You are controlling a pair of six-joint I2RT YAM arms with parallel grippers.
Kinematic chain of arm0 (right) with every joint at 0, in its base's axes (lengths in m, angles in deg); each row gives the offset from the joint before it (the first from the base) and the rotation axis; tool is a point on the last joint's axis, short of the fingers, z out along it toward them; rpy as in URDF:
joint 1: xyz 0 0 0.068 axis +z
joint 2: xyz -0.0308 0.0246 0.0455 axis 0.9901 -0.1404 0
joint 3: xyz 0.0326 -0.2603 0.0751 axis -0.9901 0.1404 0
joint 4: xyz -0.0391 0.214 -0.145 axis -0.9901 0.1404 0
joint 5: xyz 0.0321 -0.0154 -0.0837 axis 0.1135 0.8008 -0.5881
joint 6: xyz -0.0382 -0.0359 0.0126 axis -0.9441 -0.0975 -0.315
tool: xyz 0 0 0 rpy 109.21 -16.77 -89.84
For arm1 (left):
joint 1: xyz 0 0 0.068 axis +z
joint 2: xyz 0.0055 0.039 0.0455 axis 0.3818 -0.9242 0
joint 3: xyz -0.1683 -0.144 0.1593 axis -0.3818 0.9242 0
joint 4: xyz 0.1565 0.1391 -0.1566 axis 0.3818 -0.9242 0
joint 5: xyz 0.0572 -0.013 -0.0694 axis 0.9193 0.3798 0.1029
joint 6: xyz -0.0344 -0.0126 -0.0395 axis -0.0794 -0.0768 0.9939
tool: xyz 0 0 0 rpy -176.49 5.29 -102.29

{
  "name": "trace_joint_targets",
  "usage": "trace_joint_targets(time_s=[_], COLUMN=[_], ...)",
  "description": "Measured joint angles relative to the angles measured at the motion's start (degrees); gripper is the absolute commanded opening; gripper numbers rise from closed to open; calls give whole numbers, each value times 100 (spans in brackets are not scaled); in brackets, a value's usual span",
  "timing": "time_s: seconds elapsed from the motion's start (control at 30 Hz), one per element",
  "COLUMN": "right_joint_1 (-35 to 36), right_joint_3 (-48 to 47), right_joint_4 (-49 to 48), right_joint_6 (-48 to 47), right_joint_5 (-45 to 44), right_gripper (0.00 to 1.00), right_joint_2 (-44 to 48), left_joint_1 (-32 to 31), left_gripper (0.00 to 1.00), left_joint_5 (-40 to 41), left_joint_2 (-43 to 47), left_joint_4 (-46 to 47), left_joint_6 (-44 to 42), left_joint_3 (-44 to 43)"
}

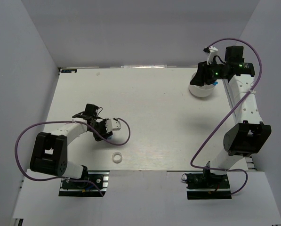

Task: Sort the stationery into containers
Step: Pick up the stationery from the center of the board.

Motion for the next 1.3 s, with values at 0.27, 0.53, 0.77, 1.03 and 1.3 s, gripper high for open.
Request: trace_joint_targets(time_s=[0.27,0.53,0.77,1.03,1.3], right_joint_1=[83,238,717,1703,2190], right_joint_3=[0,487,951,981,1165], right_joint_4=[44,-636,-1672,-2229,-2378], right_joint_6=[20,1314,3112,3733,4118], right_joint_5=[199,970,1464,1429,1327], right_gripper=[50,39,35,40,61], right_joint_2=[0,264,348,348,179], left_joint_1=[146,48,-385,-1307,-1952], left_gripper=[27,19,14,12,11], left_joint_5=[-289,-848,-1213,-1226,-920], left_joint_2=[-197,-146,243,-46,-398], left_joint_4=[-142,-197,551,874,911], left_joint_6=[-81,1375,3001,4035,4411], left_joint_3=[-188,-909,-2175,-3414,-3794])
